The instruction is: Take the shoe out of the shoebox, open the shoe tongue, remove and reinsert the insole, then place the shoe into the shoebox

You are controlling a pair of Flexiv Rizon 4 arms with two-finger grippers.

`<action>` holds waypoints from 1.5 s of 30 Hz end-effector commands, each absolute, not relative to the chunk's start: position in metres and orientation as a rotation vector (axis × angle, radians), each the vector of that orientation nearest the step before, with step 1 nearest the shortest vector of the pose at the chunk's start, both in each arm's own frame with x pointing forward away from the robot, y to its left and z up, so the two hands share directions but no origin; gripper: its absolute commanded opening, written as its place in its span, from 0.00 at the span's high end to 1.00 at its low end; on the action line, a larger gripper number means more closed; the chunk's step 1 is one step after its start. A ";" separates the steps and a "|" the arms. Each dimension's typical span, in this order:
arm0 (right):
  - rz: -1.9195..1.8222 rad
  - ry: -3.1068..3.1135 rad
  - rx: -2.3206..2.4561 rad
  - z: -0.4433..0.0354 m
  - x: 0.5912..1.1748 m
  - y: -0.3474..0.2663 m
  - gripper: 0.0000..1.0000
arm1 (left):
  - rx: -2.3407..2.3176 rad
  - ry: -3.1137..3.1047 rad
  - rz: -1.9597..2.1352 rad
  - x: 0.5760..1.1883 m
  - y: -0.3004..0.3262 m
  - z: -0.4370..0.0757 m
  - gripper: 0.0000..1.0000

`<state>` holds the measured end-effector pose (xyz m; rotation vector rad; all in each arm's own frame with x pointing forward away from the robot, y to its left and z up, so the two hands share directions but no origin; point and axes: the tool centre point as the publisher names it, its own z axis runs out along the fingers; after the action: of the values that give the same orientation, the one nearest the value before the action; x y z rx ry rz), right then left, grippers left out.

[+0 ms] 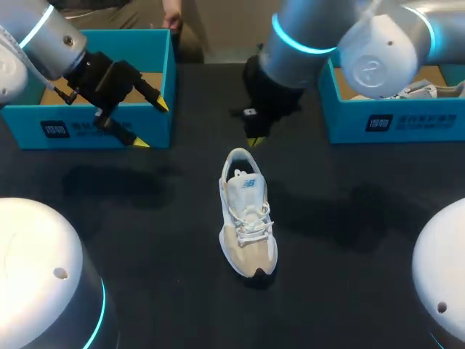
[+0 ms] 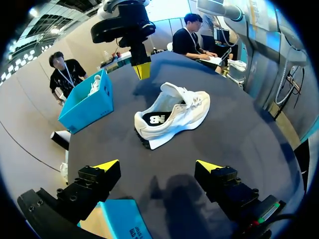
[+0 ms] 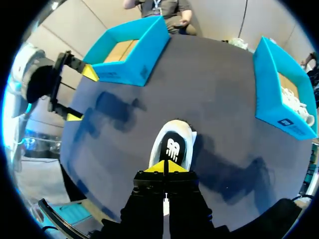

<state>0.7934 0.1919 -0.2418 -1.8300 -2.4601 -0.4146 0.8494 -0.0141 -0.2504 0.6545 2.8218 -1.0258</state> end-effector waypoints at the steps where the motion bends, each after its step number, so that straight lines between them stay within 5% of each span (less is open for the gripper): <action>1: -0.202 -2.597 -2.005 -0.256 0.794 0.206 1.00 | 0.647 2.817 -1.023 0.850 -0.007 -0.243 0.00; 45: -0.102 -2.483 -2.007 -0.384 0.788 0.203 1.00 | 0.629 2.820 -1.014 0.851 -0.005 -0.243 0.00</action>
<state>0.7853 0.2006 -0.3766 -2.0124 -2.4866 -0.1050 0.8519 -0.0057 -0.2431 0.6288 2.8185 -1.0189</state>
